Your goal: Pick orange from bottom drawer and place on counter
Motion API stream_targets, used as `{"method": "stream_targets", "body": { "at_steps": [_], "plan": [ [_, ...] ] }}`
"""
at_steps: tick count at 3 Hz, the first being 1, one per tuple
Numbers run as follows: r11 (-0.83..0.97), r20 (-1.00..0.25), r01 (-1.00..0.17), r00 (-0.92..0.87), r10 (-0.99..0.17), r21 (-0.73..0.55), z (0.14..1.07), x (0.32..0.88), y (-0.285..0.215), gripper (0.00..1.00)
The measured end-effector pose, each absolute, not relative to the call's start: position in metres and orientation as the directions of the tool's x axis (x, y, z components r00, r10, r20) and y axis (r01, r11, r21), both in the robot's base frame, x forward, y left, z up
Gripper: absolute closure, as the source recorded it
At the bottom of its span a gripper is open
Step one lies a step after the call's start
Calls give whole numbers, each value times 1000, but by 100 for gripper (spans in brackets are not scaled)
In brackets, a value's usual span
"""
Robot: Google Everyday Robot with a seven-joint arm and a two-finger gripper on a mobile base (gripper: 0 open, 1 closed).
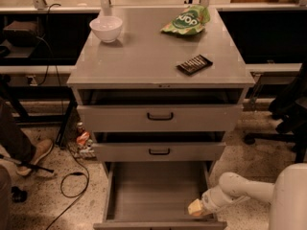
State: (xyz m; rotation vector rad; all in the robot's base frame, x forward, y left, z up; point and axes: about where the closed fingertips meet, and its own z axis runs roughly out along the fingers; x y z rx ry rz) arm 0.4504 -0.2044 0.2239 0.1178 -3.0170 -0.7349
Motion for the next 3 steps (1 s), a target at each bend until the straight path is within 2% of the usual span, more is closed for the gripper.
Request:
{"method": "stream_targets", "body": {
  "at_steps": [1, 3],
  "plan": [
    [844, -85, -114, -993, -80, 524, 268, 449, -216, 100],
    [835, -119, -137, -989, -86, 534, 272, 440, -228, 100]
  ]
}}
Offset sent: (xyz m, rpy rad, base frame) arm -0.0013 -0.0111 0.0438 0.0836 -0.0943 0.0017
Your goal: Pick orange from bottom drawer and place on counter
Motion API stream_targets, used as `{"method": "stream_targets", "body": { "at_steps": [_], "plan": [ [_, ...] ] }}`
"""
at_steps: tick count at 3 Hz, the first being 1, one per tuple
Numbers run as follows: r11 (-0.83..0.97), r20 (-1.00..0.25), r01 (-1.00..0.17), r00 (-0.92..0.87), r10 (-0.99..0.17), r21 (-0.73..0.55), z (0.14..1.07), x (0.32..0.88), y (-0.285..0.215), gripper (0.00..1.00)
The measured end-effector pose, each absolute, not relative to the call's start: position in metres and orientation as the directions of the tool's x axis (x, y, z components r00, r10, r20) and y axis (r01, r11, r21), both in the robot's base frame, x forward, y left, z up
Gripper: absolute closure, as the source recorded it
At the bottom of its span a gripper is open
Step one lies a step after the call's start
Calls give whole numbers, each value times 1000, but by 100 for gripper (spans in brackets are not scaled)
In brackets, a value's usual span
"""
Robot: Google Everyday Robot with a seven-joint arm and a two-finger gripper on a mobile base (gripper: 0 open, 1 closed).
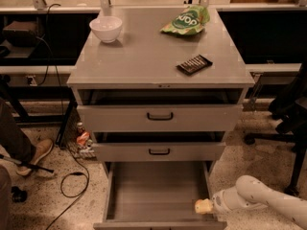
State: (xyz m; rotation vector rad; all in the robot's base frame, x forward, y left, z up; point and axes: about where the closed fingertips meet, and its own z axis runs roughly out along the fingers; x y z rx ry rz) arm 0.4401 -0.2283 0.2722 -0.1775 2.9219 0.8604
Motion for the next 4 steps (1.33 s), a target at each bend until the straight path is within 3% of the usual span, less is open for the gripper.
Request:
{"method": "stream_targets", "body": {
  "at_steps": [1, 3, 4],
  "plan": [
    [833, -200, -180, -976, -85, 523, 300, 438, -234, 100],
    [778, -570, -438, -812, -127, 450, 448, 423, -229, 100],
    [778, -647, -484, -750, -134, 400, 470, 421, -237, 100]
  ]
}}
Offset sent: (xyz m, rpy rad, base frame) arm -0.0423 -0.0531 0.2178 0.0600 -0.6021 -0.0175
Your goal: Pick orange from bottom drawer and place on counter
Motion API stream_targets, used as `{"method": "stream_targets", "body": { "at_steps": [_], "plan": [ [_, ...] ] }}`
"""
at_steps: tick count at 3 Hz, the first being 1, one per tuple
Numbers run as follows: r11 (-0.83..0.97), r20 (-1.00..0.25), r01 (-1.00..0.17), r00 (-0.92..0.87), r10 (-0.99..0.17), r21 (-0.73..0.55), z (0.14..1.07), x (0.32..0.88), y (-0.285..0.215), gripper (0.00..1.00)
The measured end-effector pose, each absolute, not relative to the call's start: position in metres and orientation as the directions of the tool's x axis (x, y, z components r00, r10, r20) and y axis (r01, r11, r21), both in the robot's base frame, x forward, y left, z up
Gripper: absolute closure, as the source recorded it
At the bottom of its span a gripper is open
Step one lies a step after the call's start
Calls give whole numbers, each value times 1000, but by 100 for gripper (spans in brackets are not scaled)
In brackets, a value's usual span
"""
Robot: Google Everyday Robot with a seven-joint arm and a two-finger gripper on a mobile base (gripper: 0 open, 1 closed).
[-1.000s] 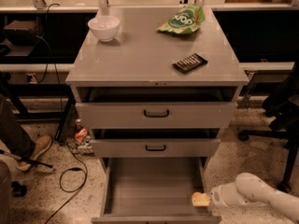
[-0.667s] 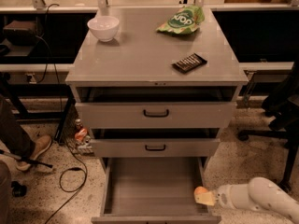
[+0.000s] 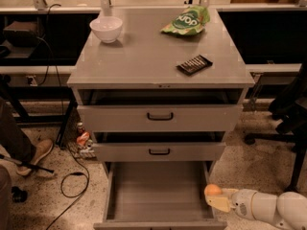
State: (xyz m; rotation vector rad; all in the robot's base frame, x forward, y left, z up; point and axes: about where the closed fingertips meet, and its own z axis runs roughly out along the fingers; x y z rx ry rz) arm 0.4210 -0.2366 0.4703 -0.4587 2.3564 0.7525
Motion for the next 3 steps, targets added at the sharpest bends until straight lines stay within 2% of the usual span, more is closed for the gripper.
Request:
{"method": "stream_targets", "body": {
  "at_steps": [2, 3],
  "plan": [
    [782, -652, -480, -748, -129, 396, 471, 423, -239, 100],
    [780, -737, -517, -667, -108, 353, 514, 435, -245, 100]
  ]
}}
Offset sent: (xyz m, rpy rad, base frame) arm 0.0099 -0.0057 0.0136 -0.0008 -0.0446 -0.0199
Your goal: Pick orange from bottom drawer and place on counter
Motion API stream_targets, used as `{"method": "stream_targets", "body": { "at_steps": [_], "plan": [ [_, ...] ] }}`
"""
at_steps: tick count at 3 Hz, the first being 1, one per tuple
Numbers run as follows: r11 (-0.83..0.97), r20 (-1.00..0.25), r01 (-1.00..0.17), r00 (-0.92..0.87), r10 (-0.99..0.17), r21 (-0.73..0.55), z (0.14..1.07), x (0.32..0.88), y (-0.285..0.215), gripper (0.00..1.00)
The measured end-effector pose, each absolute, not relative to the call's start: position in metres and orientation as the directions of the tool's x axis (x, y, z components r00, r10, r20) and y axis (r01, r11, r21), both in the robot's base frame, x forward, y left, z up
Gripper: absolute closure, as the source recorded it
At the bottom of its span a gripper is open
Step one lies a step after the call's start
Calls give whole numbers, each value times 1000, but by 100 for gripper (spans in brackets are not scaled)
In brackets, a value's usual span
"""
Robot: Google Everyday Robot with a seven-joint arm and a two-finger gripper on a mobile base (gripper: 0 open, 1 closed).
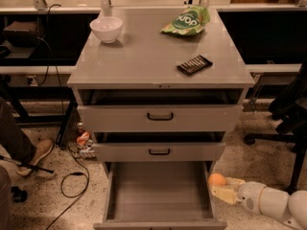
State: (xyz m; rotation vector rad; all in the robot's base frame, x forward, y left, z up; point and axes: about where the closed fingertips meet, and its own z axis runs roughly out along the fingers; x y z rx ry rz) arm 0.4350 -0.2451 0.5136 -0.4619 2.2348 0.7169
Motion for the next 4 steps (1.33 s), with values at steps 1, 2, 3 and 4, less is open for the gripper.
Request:
{"method": "stream_targets", "body": {
  "at_steps": [1, 2, 3, 4],
  "plan": [
    [779, -855, -582, -505, -121, 234, 587, 442, -248, 100],
    [765, -929, -634, -341, -144, 115, 660, 442, -247, 100],
    [737, -962, -675, -212, -172, 17, 721, 441, -236, 100],
    [737, -962, -675, -212, -172, 17, 721, 441, -236, 100]
  ]
}}
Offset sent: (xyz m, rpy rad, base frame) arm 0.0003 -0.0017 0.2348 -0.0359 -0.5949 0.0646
